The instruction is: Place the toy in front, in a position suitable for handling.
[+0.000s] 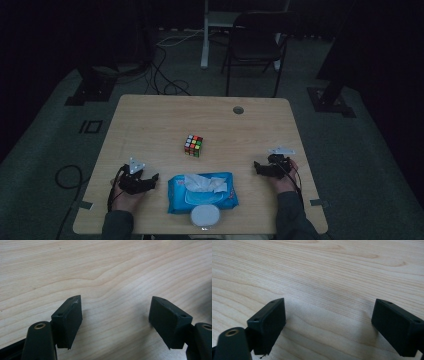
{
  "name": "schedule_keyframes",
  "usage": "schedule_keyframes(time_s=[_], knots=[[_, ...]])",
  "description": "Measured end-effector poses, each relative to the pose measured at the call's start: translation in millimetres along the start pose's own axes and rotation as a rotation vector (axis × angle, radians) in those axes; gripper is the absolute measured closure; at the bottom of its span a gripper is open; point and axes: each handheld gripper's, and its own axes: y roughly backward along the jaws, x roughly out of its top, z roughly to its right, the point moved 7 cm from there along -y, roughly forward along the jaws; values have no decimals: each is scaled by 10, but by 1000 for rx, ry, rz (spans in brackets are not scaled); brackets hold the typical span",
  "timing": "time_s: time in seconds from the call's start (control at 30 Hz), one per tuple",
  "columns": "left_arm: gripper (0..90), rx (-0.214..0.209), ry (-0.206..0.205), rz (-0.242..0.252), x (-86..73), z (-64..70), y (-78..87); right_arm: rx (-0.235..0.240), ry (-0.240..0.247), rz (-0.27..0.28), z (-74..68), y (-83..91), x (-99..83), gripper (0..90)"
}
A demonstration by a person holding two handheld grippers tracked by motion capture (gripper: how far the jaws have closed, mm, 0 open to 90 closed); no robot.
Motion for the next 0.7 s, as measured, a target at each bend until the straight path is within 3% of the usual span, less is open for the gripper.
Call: schedule_keyframes(time_s=[0.23,0.37,0.4,0.53,0.7], knots=[[277,-6,-6,-11,-8,36,16,11,9,0,-32,16,-17,117],[278,-54,9,-33,-11,61,65,11,9,0,-32,17,-17,118],[337,-61,15,-33,-9,64,81,11,9,0,-32,17,-17,118],[344,-84,30,8,40,100,237,12,10,1,-32,17,-17,119],[369,-86,-8,46,45,239,430,15,12,1,-35,18,-17,119]])
